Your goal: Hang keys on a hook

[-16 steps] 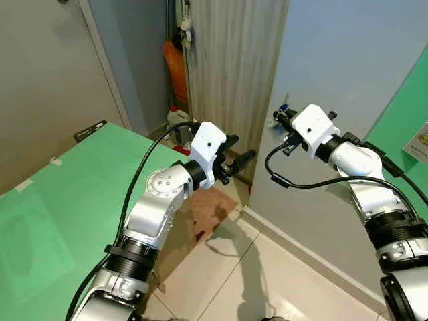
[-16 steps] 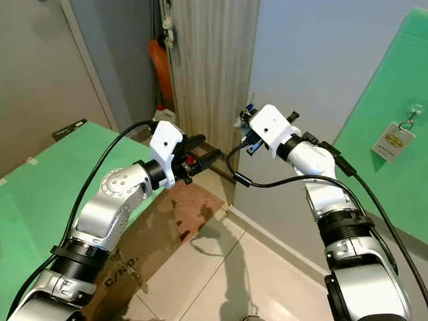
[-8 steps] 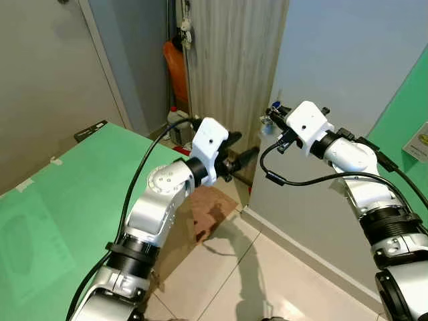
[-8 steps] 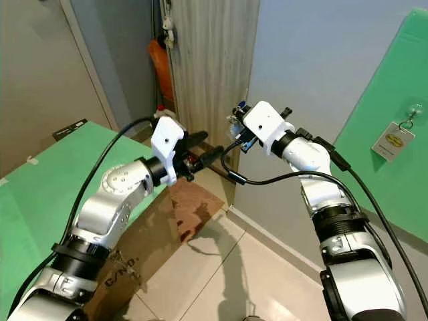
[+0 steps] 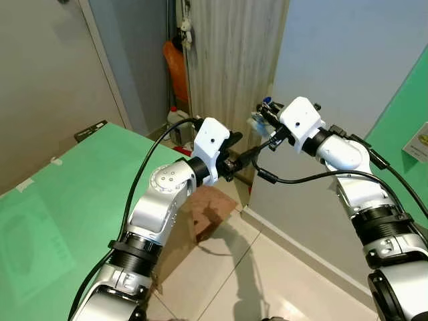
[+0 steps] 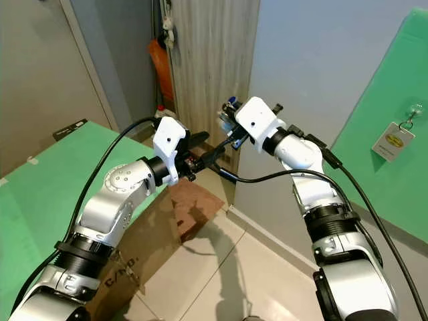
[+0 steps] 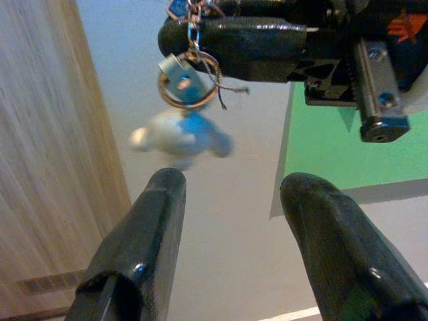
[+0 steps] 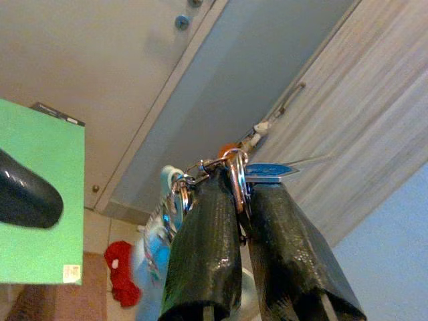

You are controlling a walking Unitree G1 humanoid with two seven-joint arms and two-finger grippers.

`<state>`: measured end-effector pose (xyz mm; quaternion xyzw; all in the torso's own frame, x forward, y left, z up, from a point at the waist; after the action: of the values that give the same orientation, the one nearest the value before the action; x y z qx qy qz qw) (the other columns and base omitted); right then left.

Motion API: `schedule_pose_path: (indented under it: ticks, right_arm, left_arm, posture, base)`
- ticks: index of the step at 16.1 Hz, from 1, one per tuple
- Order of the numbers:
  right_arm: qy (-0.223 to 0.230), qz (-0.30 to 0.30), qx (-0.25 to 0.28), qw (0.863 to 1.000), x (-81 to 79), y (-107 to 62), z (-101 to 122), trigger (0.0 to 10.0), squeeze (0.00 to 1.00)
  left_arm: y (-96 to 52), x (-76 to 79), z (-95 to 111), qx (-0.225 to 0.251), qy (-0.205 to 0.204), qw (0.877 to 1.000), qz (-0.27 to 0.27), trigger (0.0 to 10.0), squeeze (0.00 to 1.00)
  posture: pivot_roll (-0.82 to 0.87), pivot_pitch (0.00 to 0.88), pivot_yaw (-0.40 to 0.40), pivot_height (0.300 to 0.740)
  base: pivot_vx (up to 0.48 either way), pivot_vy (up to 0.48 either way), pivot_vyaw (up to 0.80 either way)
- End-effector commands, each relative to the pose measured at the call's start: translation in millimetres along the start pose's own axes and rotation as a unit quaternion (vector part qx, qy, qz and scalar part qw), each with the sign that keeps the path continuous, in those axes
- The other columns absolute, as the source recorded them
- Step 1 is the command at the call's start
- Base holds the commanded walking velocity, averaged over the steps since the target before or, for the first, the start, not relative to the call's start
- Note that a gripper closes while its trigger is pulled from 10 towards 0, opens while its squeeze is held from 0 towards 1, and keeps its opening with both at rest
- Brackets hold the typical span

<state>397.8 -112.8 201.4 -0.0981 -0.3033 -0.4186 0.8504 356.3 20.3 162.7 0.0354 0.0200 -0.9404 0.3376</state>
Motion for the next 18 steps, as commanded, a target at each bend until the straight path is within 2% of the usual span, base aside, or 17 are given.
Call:
schedule_pose_path:
  ticks: [1, 3, 7, 12, 16, 18]
  right_arm:
    - [-0.005, 0.002, 0.025, 1.000, 3.7, 4.9, 16.6, 0.0, 0.00]
    - [-0.008, 0.002, 0.027, 1.000, 3.7, 4.6, 17.4, 0.0, 0.00]
    - [-0.024, 0.005, 0.000, 1.000, 5.2, -3.6, 3.0, 0.0, 0.00]
    - [-0.026, 0.016, -0.006, 1.000, -3.5, -7.1, -1.7, 0.0, 0.00]
    - [-0.008, 0.026, 0.010, 1.000, -7.4, -9.4, 4.4, 0.0, 0.00]
    - [0.012, 0.049, 0.021, 0.998, -17.2, -10.5, 8.3, 0.0, 0.00]
  left_arm:
    - [3.6, -3.0, 8.0, 0.008, 0.007, 1.000, 0.002, 10.0, 0.00]
    - [4.1, -3.3, 10.0, 0.011, 0.008, 1.000, 0.001, 10.0, 0.00]
    - [2.7, -8.0, 21.6, 0.023, 0.022, 1.000, 0.003, 10.0, 0.00]
    - [2.0, -13.4, 28.6, 0.031, 0.030, 0.999, 0.013, 10.0, 0.00]
    - [1.7, -20.2, 28.8, 0.033, 0.027, 0.999, 0.024, 10.0, 0.00]
    - [2.3, -20.2, 31.6, 0.040, 0.023, 0.999, 0.022, 10.0, 0.00]
  posture:
    - [-0.06, 0.000, 0.072, 0.740]
    - [-0.06, 0.000, 0.072, 0.740]
    - [-0.06, 0.000, 0.073, 0.740]
    - [-0.05, 0.000, 0.072, 0.740]
    - [-0.06, 0.000, 0.074, 0.740]
    - [-0.06, 0.000, 0.076, 0.740]
  base:
    - [0.000, 0.000, 0.00]
    - [0.000, 0.000, 0.00]
    - [0.000, 0.000, 0.00]
    - [0.000, 0.000, 0.00]
    - [0.000, 0.000, 0.00]
    - [0.000, 0.000, 0.00]
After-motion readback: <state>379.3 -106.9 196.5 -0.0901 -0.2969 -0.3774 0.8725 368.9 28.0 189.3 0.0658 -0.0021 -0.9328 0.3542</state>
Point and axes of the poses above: a point about 5 cm out from each wrist's last joint towards the gripper, its own y axis pointing out of the wrist towards the gripper, its own z axis along the axis of the wrist's last joint, x = y × z, the point moved 5 cm from there along y, pointing out of the wrist towards the gripper
